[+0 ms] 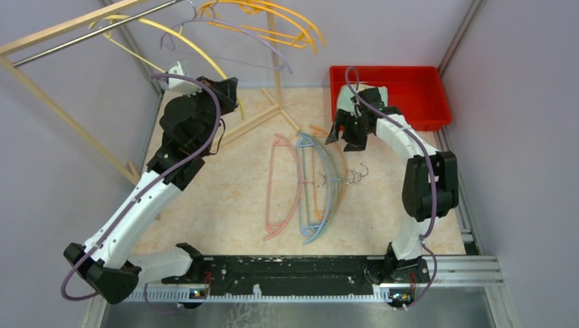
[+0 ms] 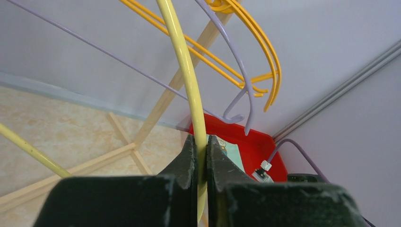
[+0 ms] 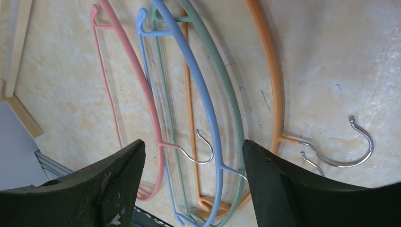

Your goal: Organize the hangers

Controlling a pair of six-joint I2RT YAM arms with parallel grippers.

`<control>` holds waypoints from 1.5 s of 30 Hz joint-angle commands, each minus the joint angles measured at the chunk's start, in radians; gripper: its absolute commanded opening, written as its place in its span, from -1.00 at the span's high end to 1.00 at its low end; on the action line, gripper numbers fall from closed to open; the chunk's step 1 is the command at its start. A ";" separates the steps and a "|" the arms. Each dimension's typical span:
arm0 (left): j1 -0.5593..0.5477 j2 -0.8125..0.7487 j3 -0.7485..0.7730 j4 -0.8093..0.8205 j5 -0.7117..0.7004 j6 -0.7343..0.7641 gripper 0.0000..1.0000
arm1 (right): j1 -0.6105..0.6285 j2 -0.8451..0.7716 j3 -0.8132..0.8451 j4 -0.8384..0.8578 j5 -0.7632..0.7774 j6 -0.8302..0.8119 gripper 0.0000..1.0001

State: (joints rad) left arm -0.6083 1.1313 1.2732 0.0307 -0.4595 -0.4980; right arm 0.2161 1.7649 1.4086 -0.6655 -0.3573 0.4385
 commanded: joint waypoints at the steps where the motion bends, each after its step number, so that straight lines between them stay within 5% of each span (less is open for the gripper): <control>1: 0.049 0.032 0.056 0.062 0.090 0.002 1.00 | 0.008 0.021 0.064 0.016 -0.011 -0.019 -0.50; 16: 0.148 0.120 0.065 0.127 0.168 -0.066 1.00 | 0.006 0.063 0.091 -0.001 -0.032 -0.038 -0.49; 27: 0.192 0.217 0.156 0.027 0.223 -0.128 1.00 | 0.003 0.088 0.101 -0.013 -0.034 -0.044 -0.48; 45: 0.199 0.485 0.364 -0.072 0.543 -0.213 1.00 | -0.023 0.101 0.091 -0.003 -0.035 -0.037 -0.48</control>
State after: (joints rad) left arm -0.4160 1.5471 1.5784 0.0257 -0.0280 -0.6922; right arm 0.2047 1.8771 1.4624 -0.6876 -0.3862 0.4114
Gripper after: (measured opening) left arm 0.043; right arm 0.739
